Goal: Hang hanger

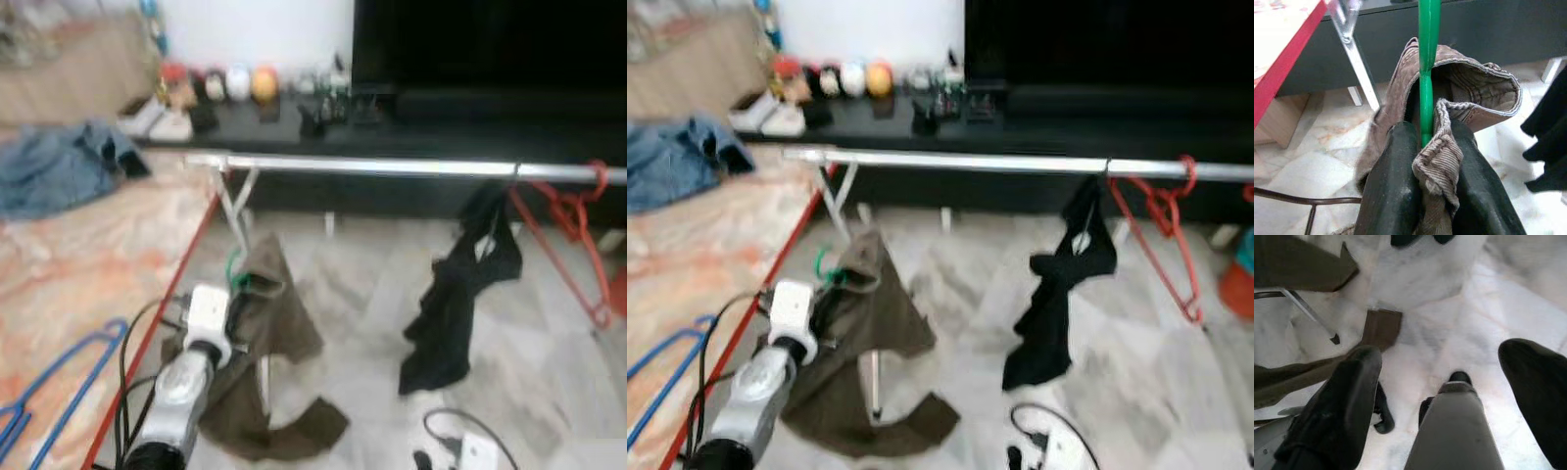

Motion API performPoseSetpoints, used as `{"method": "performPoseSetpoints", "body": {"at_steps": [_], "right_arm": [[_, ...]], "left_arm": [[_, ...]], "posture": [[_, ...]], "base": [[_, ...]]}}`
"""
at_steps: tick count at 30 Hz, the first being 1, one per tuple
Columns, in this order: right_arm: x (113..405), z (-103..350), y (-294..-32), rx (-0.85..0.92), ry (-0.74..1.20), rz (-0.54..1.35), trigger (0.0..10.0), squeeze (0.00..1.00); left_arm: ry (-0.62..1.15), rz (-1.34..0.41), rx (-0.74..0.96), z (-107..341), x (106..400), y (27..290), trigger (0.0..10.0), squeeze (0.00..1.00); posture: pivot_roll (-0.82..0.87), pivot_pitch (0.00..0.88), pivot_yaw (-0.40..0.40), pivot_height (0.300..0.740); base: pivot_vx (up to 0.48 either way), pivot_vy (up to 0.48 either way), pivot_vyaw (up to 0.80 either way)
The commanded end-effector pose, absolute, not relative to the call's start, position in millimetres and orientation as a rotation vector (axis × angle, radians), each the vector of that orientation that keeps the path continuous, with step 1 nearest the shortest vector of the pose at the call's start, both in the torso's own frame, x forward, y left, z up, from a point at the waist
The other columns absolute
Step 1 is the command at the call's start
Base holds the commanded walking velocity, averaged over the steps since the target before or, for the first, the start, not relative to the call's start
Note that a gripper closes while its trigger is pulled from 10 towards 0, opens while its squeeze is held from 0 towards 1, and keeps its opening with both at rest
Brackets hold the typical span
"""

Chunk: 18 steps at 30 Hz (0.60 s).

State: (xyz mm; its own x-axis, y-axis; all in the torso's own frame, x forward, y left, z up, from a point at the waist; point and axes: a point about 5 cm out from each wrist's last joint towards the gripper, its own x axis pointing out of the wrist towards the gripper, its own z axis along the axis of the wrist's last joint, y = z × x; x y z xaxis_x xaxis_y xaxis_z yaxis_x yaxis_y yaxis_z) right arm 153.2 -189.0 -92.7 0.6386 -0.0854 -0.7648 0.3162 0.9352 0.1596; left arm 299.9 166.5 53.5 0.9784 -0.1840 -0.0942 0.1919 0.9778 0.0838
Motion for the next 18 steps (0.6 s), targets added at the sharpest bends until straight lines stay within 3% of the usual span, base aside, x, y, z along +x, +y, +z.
{"method": "performPoseSetpoints", "body": {"at_steps": [1, 18], "right_arm": [[147.0, -94.8, -192.0, 0.288, 0.867, -0.246, 10.0, 0.0], [147.0, -94.8, -191.9, 0.284, 0.869, -0.241, 10.0, 0.0]], "left_arm": [[0.028, -0.195, 0.089, 65.0, 305.0, 164.3, 10.0, 0.0], [0.028, -0.198, 0.087, 64.8, 304.9, 163.6, 10.0, 0.0]], "posture": [[-0.03, 0.033, 0.092, 0.74], [-0.03, 0.037, 0.092, 0.74]], "base": [[-0.259, 0.0, 0.0], [-0.259, 0.0, 0.0]]}}
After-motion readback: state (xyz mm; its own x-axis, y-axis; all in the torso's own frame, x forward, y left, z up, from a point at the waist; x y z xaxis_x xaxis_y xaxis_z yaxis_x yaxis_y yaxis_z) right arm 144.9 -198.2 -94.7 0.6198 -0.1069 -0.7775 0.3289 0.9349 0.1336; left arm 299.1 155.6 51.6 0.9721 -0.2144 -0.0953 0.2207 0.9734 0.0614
